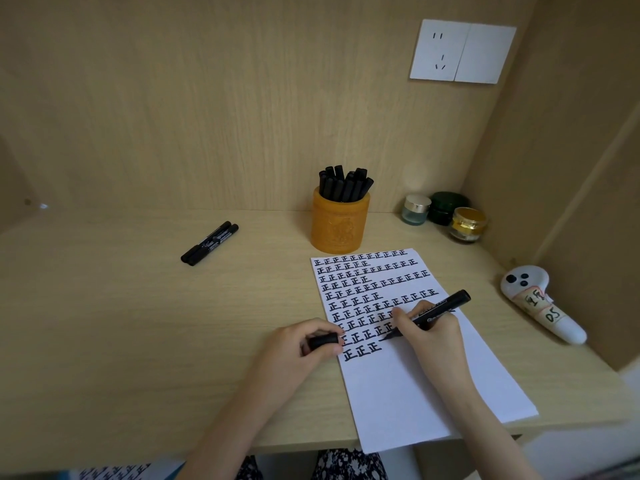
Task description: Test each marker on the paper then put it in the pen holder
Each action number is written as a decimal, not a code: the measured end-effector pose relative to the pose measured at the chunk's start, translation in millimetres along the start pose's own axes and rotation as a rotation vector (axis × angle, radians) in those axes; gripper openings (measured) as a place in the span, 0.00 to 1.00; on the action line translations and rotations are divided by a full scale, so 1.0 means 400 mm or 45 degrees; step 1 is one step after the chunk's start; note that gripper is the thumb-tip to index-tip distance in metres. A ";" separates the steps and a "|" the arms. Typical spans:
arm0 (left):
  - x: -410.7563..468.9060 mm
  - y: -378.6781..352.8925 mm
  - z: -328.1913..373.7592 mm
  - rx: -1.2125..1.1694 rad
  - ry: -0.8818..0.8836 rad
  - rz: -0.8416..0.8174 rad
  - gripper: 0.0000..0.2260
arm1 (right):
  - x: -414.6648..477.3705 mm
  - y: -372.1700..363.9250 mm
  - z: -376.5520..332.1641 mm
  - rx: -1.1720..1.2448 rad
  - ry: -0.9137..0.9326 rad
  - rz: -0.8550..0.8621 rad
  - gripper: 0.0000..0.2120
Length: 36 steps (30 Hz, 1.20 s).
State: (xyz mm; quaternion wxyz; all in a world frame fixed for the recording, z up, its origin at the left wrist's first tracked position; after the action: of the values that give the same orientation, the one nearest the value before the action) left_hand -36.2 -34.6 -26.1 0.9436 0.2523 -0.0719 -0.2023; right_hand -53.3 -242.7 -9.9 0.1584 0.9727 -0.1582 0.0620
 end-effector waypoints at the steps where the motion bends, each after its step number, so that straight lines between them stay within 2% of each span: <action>1: 0.000 0.000 0.000 0.001 0.000 0.000 0.08 | 0.000 0.000 -0.001 0.004 0.000 -0.005 0.17; 20: 0.000 0.001 0.003 -0.002 -0.002 0.003 0.08 | -0.001 -0.001 -0.002 -0.045 -0.007 -0.045 0.22; 36: -0.004 0.000 0.003 0.020 0.008 -0.004 0.09 | -0.001 0.001 0.004 -0.050 0.017 0.005 0.21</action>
State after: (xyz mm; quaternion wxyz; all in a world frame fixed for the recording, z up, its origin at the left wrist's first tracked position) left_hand -38.0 -34.7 -25.1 0.9415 0.2603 -0.0702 -0.2024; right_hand -53.6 -243.3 -11.3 0.1783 0.9687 -0.1601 0.0655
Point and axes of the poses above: each hand's wrist, its own x-axis towards the middle knuckle, its own y-axis out of the back of the hand, z = x × y, the point moved 1 cm from there along x, towards the middle knuckle, and after that the axes turned 5 degrees about -z, right-handed, at the moved point
